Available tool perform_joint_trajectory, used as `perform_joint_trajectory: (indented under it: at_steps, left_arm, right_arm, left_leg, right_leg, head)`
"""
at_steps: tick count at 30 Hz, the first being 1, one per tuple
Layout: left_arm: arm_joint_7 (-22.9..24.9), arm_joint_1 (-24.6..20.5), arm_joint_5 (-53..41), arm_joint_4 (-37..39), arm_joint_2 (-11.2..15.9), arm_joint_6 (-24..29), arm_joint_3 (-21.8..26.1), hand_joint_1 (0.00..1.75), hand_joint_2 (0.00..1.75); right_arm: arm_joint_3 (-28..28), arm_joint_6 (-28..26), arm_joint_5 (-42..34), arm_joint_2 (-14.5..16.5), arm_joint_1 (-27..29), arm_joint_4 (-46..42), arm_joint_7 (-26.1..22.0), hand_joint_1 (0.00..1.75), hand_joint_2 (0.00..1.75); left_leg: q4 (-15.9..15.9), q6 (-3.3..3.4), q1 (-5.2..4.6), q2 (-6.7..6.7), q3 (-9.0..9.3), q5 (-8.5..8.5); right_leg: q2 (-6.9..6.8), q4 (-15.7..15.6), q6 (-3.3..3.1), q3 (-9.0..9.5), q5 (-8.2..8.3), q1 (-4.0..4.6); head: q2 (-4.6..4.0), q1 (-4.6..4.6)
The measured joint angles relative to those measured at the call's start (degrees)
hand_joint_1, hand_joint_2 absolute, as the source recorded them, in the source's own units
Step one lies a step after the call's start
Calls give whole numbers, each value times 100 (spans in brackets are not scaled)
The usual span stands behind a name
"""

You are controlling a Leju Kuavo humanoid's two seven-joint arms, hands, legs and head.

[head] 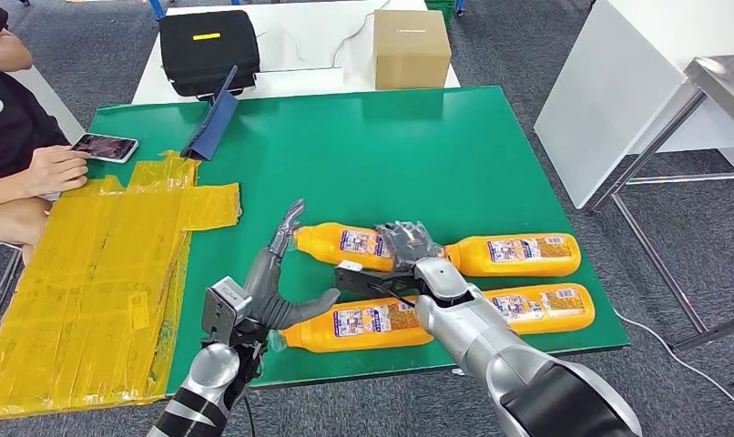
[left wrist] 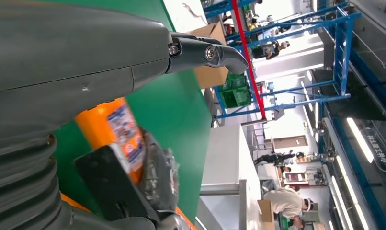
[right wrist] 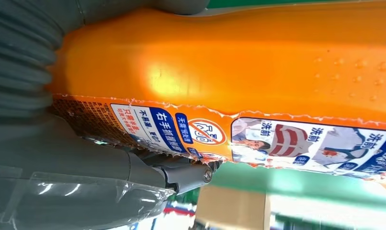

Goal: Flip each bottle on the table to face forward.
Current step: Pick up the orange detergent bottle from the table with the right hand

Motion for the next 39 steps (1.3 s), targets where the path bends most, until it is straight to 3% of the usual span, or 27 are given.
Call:
perform_joint_trajectory:
  at_steps: [5,7,13,25,28,33,36,39]
  left_arm:
    - [-38,51,25,-21,18,124,1,0,175]
    - [-53,93,37,-49,36,178,1,0,175]
    - [-88,200,81,-158,107,263,3,0,175]
    - [-93,259,105,-257,152,299,3,0,175]
    - [-68,271,402,-286,152,214,30,0,175]
    - [76,220,1065,-319,159,-73,93,0,175]
    - [125,131,1269,-282,160,-223,91,0,175]
    - [164,53,1398,-206,151,-337,74,0,175]
  right_arm:
    - [-448,-1399,-620,-2,195,-351,-813,175,175]
    - [-726,-1691,-952,-4,314,-681,-1205,175,175]
    - [-1444,-1814,-1668,1,787,-1896,-1887,175,175]
    - [-1793,-1739,-2124,8,1190,-2887,-2087,175,175]
    - [-1887,-1126,-3176,37,1367,-3185,-2306,175,175]
    - [-1994,934,-5087,48,1714,-3606,-2380,175,175]
    - [-1940,1751,-5299,46,1786,-3582,-2382,175,175]
    - [-1727,2085,-5167,49,1787,-3368,-2398,175,175]
  left_leg:
    - [0,0,0,0,-1,0]
    - [0,0,0,-1,-2,-1]
    - [0,0,0,-2,-2,-1]
    - [0,0,0,-1,-2,0]
    - [0,0,0,-2,-2,-1]
    - [0,-2,0,0,-3,-3]
    - [0,-3,0,0,-4,-3]
    - [-1,-3,1,1,-3,-2]
  right_leg:
    - [0,0,0,0,0,0]
    - [0,0,0,0,0,0]
    - [-1,0,0,0,-1,0]
    - [0,0,0,0,-1,0]
    - [-1,0,-1,-1,-1,0]
    - [0,-1,-1,-4,-2,0]
    - [0,-1,-1,-4,-1,1]
    - [0,0,-1,-4,-1,1]
  head:
    - [0,-1]
    - [0,-1]
    - [0,-1]
    - [0,-1]
    - [0,-1]
    - [0,-1]
    - [0,-1]
    - [0,-1]
